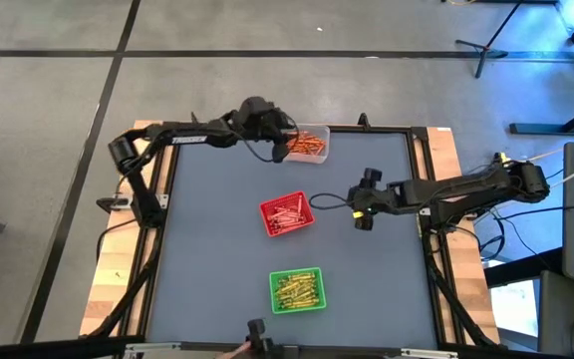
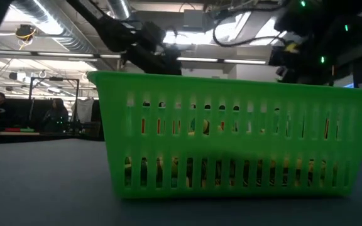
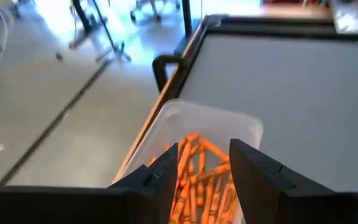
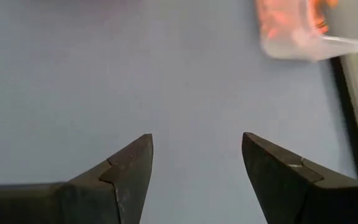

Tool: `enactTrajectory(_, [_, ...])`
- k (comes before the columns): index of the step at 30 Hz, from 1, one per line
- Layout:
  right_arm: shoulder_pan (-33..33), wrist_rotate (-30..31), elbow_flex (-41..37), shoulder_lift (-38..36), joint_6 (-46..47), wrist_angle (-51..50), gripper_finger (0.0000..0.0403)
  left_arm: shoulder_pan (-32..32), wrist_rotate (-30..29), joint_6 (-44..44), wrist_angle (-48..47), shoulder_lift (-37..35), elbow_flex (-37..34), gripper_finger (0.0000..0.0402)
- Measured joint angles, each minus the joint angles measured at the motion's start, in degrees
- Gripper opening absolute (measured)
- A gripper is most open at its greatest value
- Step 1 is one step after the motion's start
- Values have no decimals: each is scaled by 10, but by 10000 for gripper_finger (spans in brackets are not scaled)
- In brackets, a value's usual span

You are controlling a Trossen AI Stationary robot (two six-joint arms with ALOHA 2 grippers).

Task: Sort crayons
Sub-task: Put the green crayon into the green bin

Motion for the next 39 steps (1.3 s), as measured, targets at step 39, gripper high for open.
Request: enactTrajectory(39, [-3,-365,76,183,147,-468,352,-99,-4,-59,390,-174,-271,130])
